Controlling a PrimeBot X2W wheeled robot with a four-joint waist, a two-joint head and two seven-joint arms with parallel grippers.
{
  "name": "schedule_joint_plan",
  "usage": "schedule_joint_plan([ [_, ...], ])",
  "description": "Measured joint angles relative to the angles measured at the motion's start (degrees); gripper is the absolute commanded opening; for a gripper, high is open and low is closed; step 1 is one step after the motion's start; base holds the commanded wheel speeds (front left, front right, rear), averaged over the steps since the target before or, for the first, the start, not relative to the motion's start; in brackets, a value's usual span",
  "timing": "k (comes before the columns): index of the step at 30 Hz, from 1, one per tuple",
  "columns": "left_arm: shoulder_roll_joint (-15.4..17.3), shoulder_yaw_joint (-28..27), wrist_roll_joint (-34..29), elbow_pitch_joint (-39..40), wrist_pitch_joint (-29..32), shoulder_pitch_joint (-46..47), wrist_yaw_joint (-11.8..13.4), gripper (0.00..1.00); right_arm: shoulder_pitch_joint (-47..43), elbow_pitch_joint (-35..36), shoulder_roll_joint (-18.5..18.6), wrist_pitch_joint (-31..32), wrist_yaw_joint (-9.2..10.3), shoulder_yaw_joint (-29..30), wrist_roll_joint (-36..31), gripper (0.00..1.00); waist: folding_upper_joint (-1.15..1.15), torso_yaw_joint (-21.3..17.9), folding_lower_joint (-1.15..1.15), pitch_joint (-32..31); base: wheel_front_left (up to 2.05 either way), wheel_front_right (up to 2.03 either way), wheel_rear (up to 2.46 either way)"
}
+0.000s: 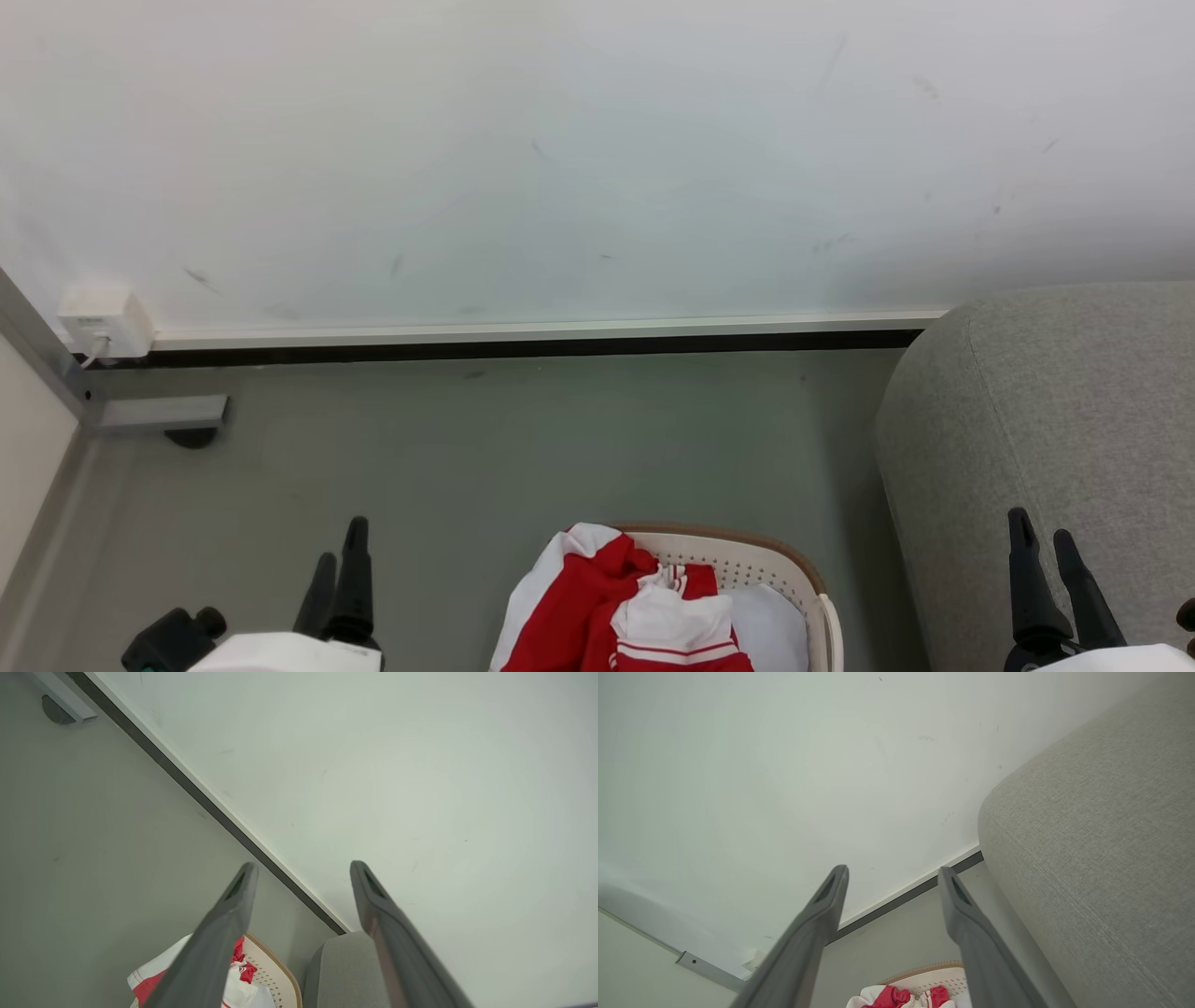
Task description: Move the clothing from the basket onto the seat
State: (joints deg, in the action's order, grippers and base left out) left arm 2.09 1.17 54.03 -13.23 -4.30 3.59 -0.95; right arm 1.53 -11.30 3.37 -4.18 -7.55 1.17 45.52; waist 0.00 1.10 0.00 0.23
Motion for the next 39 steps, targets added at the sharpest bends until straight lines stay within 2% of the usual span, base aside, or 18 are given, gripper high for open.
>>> schedule_joint_plan([
  [14,0.2,1.7,-9.9,0.0,-2.4,-0.1,0.6,1.00,-0.9,0.3,0.0,-2.5,0.00,-0.2,-10.3,1.00,0.00,0.3,0.00,0.1,0.00,0.00,0.00],
  [39,0.3,4.6,-27.5,0.5,-6.0,-0.4,1.0,1.00,-2.2,-0.2,-0.5,-6.1,0.00,1.7,-23.2,1.00,0.00,0.7,0.00,0.4,0.00,0.00,0.00],
])
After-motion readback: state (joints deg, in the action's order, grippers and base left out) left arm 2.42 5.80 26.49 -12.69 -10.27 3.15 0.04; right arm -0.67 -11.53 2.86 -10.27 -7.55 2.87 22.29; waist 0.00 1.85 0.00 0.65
